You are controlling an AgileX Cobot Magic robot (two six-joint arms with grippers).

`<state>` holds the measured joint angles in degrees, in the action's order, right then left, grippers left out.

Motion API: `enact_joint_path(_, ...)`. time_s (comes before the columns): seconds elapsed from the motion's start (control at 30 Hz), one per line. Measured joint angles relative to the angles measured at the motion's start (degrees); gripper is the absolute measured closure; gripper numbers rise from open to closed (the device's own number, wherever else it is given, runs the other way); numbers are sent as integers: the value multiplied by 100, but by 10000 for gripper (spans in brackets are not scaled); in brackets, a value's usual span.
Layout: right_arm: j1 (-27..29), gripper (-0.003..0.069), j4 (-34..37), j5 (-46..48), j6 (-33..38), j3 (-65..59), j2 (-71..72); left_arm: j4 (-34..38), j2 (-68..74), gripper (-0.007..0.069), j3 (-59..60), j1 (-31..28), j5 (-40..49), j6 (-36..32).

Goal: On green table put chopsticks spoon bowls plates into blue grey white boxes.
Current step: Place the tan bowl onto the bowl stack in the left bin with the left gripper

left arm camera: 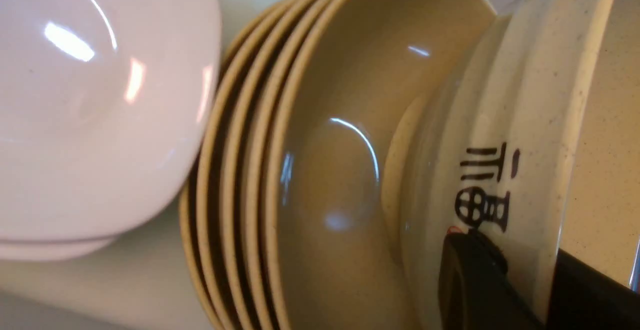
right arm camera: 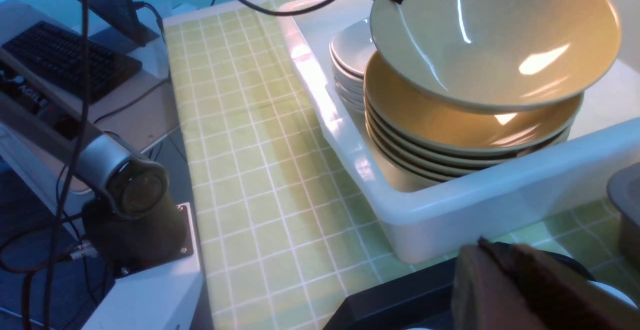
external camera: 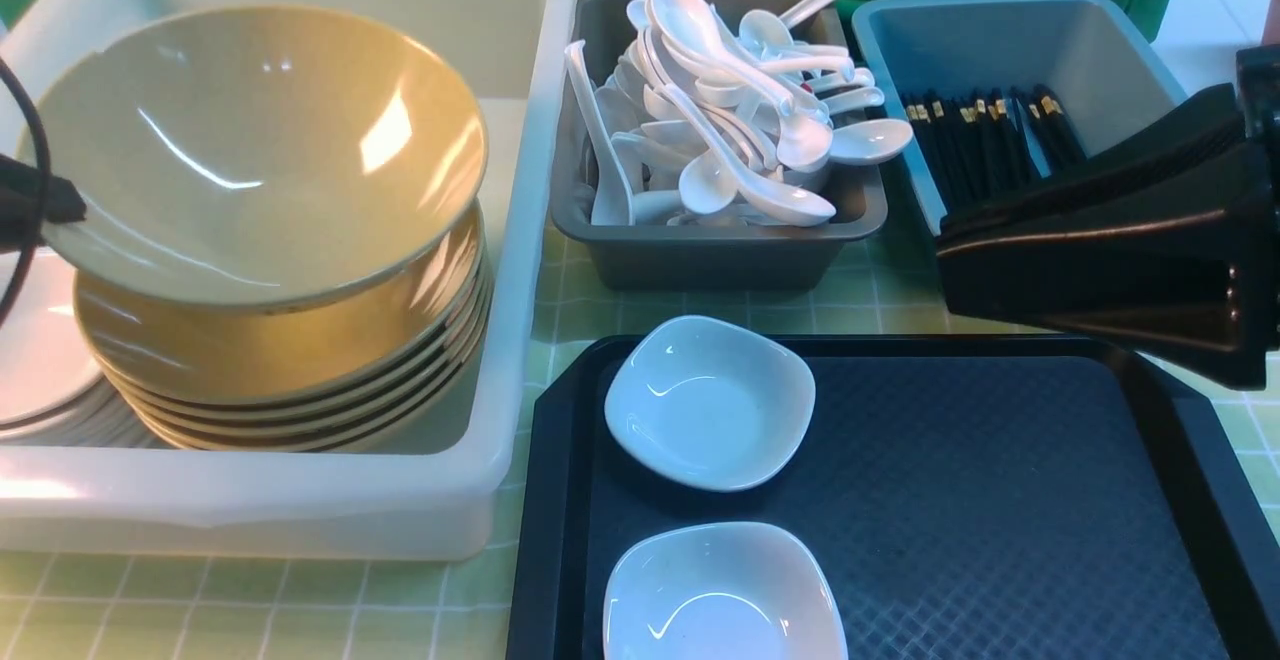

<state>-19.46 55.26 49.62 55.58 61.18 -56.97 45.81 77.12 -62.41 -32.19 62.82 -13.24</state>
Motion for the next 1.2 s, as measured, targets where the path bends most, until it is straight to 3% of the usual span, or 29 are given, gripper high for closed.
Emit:
enact_joint_path(0.57, 0, 578, 2, 1, 84, 0, 0, -62, 166, 585, 363, 0, -266, 98)
enact_joint_path(0.73, 0, 571, 2, 24, 115, 0, 0, -42, 166, 478, 363, 0, -266, 219)
enact_joint_path(0.9, 0, 566, 2, 42, 115, 0, 0, -14, 166, 316, 363, 0, -260, 219)
enact_joint_path(0.93, 0, 564, 2, 42, 115, 0, 0, -6, 161, 255, 325, 0, -228, 219)
enact_joint_path(0.97, 0, 564, 2, 42, 115, 0, 0, -6, 161, 247, 318, 0, -228, 219)
enact_joint_path(1.03, 0, 560, -27, 43, 115, 0, 0, -190, 161, 153, 100, 0, -119, 206)
enact_joint_path(1.2, 0, 559, -313, 54, 121, 0, 0, -834, 161, 75, -712, 0, 321, 331)
